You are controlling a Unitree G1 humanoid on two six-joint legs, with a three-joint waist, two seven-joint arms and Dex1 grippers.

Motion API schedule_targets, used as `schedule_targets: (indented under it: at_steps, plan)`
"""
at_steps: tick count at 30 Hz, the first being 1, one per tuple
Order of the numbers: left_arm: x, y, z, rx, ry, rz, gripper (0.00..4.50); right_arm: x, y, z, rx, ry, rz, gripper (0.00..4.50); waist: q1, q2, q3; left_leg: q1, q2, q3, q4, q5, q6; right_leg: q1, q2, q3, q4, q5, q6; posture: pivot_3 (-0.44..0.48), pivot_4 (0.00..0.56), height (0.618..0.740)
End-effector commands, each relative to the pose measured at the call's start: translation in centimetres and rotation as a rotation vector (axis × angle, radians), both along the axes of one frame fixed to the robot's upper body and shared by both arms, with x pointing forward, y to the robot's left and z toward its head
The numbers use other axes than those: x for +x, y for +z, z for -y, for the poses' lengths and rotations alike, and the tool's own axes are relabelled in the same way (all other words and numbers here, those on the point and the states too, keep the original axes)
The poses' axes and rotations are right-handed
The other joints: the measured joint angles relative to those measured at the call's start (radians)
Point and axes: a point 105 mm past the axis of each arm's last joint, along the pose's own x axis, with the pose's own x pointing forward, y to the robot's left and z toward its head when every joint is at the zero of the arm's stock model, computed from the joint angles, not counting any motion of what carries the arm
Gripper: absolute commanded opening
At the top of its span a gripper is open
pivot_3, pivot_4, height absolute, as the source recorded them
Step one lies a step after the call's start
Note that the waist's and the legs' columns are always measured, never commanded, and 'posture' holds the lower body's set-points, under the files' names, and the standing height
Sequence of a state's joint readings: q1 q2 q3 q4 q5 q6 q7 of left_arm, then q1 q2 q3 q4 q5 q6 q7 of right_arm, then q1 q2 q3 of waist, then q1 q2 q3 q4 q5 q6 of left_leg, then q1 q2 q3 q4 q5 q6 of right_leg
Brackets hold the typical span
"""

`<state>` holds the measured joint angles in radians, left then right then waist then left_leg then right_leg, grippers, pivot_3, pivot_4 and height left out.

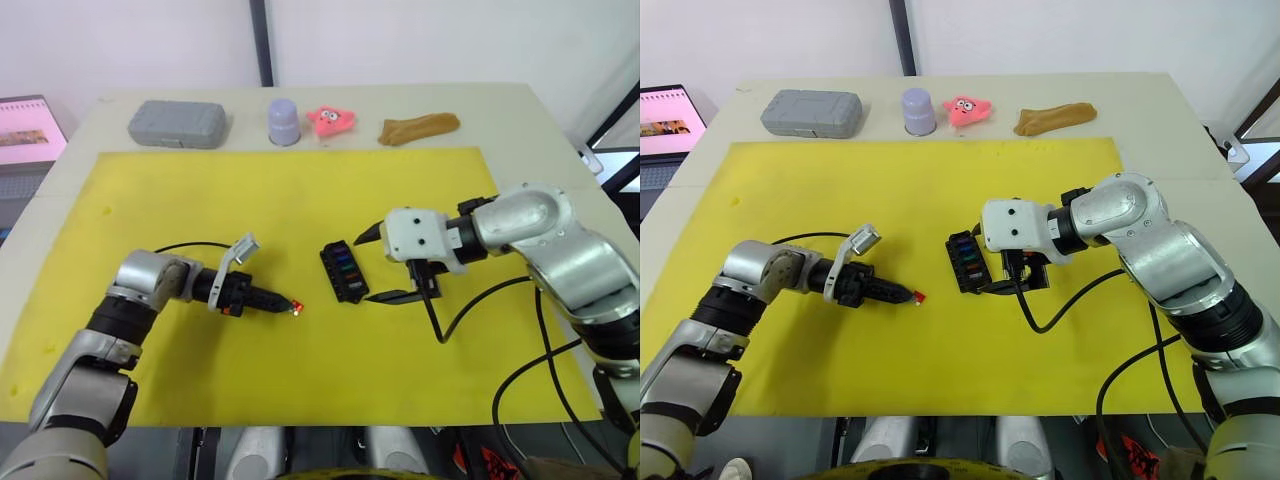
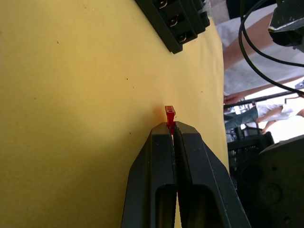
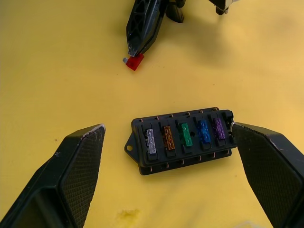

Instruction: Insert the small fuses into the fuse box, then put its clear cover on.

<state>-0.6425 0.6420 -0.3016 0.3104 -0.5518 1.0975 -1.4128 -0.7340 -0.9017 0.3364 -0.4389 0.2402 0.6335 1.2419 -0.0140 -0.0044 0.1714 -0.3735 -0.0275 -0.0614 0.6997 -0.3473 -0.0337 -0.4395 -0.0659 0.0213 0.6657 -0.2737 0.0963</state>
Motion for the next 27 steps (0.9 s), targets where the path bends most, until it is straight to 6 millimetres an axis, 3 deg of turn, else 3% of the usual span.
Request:
schedule_targets:
  at_steps: [1, 10, 15, 22, 27]
  plan:
    - [-0.2, -1.6, -0.5, 0.063, 0.018, -0.025, 0.06, 0.1, 1.3, 0.0, 0.017, -0.003, 0.056, 4.50, 0.000, 0.000, 0.000, 0.000, 0.000, 0.000, 0.000, 0.000, 0.000, 0.000, 0.000, 0.000, 0.000, 0.000, 0.000, 0.000, 0.150, 0.740]
    - [0.5, 0.0, -0.8, 0.022, 0.025, 0.066, 0.06, -0.3, 1.5, -0.1, 0.061, -0.028, 0.007, 4.50, 0.000, 0.000, 0.000, 0.000, 0.000, 0.000, 0.000, 0.000, 0.000, 0.000, 0.000, 0.000, 0.000, 0.000, 0.000, 0.000, 0.150, 0.740]
    - [1.0, 4.9, -0.2, -0.118, 0.011, 0.268, 0.06, -0.4, 2.5, -0.6, 0.242, -0.113, -0.194, 4.50, 0.001, -0.001, 0.000, -0.001, 0.001, 0.000, 0.000, 0.000, 0.000, -0.001, 0.000, 0.000, 0.000, 0.000, 0.000, 0.000, 0.150, 0.740]
    - [0.2, 11.3, 1.2, -0.266, -0.030, 0.550, 0.06, 0.2, 4.2, -1.7, 0.461, -0.237, -0.494, 4.50, 0.001, 0.000, 0.000, -0.001, 0.001, -0.001, 0.000, 0.000, -0.001, -0.001, -0.001, 0.000, 0.000, 0.000, 0.000, 0.000, 0.150, 0.740]
    - [-0.2, 13.4, 2.1, -0.306, -0.048, 0.634, 0.06, 0.4, 5.1, -2.2, 0.511, -0.281, -0.614, 4.50, 0.000, 0.000, 0.000, -0.001, 0.001, -0.001, 0.000, 0.000, -0.001, -0.001, -0.001, 0.000, 0.000, 0.000, 0.000, 0.000, 0.150, 0.740]
